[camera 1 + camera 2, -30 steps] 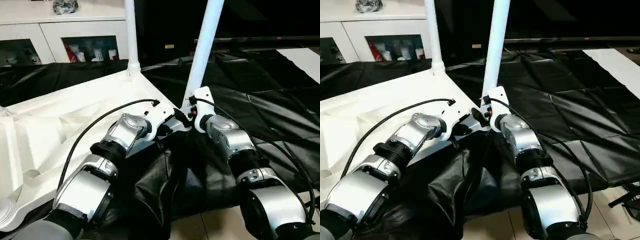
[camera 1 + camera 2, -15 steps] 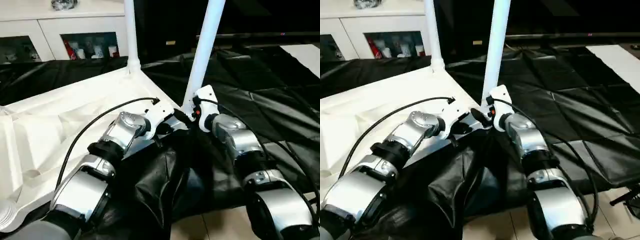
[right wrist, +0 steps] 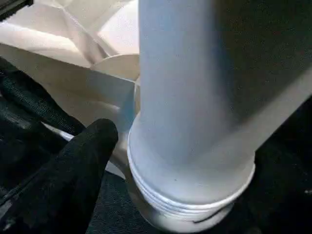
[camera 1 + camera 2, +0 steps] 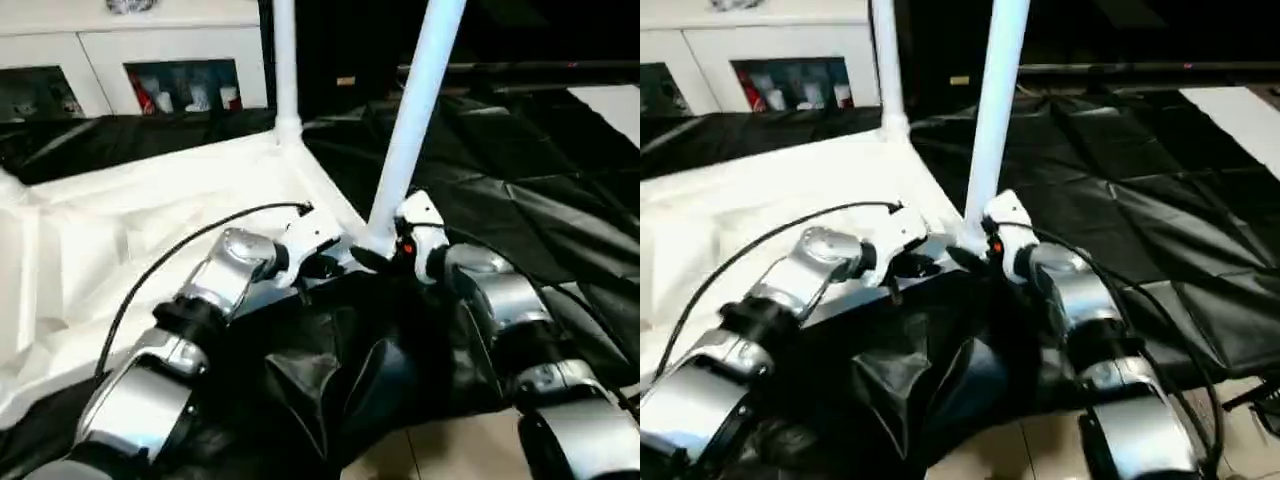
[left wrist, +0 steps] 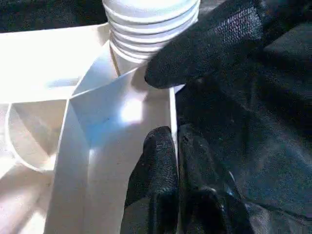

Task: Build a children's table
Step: Insert table leg to table base

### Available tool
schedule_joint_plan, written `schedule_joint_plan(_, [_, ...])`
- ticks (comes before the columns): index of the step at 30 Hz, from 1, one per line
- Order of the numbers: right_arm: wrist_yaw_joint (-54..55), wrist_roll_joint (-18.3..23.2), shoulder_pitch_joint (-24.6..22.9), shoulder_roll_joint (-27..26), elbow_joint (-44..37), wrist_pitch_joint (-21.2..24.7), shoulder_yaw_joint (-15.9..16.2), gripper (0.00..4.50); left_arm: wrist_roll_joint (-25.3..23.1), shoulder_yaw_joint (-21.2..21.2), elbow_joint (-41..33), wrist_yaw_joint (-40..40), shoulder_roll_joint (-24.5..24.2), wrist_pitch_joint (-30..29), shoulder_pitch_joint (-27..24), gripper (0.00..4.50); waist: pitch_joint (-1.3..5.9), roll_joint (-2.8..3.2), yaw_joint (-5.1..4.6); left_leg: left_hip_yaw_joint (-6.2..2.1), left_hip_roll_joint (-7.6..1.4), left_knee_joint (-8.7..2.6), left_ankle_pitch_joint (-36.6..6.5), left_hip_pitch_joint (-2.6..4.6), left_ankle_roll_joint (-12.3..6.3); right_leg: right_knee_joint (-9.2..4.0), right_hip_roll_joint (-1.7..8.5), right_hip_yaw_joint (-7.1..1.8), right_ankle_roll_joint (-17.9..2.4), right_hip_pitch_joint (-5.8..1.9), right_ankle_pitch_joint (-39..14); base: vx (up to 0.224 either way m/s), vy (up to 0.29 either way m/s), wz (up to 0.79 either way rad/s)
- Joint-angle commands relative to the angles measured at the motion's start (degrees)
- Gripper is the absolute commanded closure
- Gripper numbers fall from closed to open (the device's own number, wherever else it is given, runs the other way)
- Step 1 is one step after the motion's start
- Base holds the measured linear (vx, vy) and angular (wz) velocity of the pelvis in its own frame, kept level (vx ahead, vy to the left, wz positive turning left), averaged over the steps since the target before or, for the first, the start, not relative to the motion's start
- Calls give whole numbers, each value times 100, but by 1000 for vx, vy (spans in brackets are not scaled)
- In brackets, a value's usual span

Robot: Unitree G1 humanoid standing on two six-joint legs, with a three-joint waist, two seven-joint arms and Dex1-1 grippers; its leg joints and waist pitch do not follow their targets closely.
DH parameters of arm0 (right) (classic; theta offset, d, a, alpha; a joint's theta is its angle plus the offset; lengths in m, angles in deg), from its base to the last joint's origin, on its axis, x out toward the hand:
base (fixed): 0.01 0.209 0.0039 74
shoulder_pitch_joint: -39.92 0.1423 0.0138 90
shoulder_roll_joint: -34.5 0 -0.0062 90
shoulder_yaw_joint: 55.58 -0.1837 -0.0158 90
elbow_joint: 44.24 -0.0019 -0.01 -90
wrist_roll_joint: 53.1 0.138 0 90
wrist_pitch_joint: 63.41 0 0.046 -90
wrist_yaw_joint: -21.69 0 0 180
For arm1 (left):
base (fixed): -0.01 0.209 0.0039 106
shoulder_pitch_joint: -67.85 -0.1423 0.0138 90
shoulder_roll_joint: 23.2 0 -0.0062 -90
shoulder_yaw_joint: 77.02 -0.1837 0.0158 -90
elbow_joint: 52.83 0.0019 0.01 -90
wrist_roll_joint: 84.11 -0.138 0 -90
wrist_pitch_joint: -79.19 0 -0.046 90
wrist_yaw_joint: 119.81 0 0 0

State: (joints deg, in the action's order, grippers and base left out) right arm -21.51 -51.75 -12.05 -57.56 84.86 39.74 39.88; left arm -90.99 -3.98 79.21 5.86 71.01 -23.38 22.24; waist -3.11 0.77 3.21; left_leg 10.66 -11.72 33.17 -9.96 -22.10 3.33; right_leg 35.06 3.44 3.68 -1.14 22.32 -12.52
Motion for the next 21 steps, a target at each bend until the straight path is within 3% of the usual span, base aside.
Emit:
schedule_joint_plan(1, [-152, -23, -30, 12, -155, 31, 102, 50, 124, -45, -310, -125, 20, 174, 61, 450, 428, -32, 2, -59, -210, -265, -155, 118, -661, -257, 476, -286, -1658, -334, 988, 0, 0, 0])
schedule_joint_plan(11, [-860, 120, -383, 450, -779, 16, 237, 50, 215, -137, -856, -724, -324, 327, -323, 450, 427, -38, 51, -44, -215, -246, -222, 121, -649, -257, 460, -283, -1592, -321, 792, 0, 0, 0])
schedule_joint_plan(16, [-961, 151, -492, 525, -935, -5, 273, 50, 183, -180, -924, -776, -401, 303, -404, 450, 409, -38, 45, -47, -215, -258, -463, 127, -485, -283, 459, -285, -1535, -310, 363, 0, 0, 0])
schedule_joint_plan(21, [-1034, 166, -584, 546, -1070, 44, 293, 50, 128, -218, -986, -806, -445, 291, -457, 450, 432, -32, 46, -50, -201, -236, -304, 120, -523, -250, 453, -287, -1532, -317, 657, 0, 0, 0])
